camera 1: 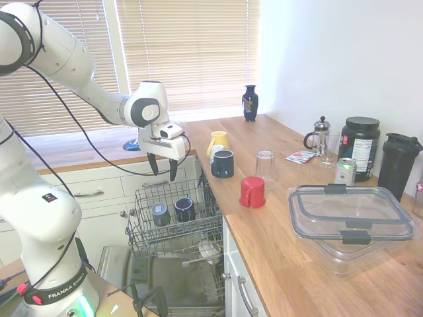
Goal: Unload a mug from dishwasher
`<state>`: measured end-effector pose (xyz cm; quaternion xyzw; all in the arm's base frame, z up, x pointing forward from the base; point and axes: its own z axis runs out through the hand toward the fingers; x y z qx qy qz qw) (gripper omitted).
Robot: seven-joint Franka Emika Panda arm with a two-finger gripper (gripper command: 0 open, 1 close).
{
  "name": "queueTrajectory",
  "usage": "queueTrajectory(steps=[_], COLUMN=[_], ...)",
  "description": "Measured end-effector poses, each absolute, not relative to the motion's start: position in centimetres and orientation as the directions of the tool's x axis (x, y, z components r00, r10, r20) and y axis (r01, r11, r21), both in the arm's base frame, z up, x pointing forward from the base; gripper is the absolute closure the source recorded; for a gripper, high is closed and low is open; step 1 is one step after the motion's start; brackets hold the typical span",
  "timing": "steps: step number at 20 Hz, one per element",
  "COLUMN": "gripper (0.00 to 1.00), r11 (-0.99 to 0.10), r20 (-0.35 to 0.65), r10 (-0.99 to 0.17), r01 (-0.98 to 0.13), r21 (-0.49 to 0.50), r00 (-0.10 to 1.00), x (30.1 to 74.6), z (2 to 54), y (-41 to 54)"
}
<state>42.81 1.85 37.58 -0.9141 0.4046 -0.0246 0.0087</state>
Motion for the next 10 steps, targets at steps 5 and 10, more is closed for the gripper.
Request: queueTrajectory(steps=[5,10], gripper=[0.0,0.0], r11=[-0.686,-0.726], r20=[0.048,0.062], r10=[-0.728,-0.688], r01=[-0.726,-0.685], r21=[-0.041,-0.057], r00=[0.684,0.723], x=[43.1,43.9], z=[37.3,35.6], y=[1.9,2.9])
